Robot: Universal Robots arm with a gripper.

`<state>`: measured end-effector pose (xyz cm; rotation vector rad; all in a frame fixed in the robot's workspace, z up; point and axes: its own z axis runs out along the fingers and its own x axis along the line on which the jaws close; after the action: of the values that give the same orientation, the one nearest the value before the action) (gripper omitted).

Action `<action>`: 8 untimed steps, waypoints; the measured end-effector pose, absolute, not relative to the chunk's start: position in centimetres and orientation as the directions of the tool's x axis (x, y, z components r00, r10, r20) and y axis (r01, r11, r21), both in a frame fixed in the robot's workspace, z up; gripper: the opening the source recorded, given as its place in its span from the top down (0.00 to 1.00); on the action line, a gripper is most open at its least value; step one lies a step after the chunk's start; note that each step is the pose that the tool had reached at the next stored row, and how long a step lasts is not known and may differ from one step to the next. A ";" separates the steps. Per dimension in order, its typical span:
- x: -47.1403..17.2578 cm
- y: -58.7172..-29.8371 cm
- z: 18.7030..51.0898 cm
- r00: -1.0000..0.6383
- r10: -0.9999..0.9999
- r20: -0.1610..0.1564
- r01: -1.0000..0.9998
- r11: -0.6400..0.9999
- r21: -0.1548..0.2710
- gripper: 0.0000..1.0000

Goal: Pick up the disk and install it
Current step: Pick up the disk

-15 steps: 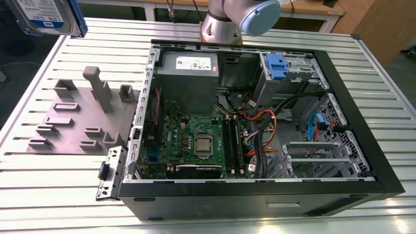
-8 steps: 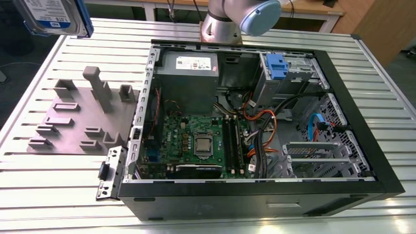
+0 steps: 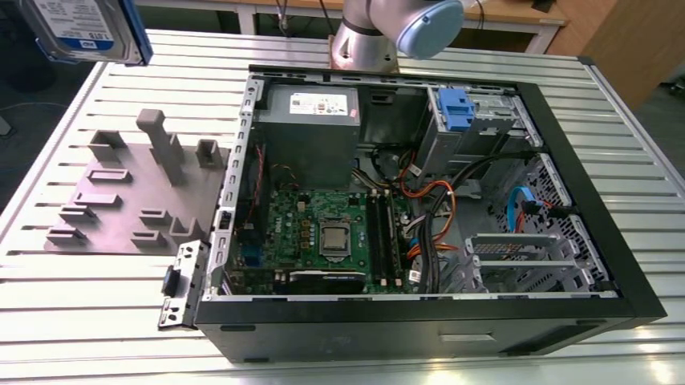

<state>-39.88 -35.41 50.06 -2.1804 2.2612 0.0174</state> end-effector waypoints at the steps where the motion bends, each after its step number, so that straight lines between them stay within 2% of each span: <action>1: -39.8 -35.5 50.1 -0.036 -0.999 -0.008 -0.999 0.036 0.008 0.64; 8: -38.0 -35.6 50.1 -0.036 -0.999 -0.008 -0.999 0.036 0.009 0.64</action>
<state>-37.97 -35.56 50.06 -2.1808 2.2617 0.0183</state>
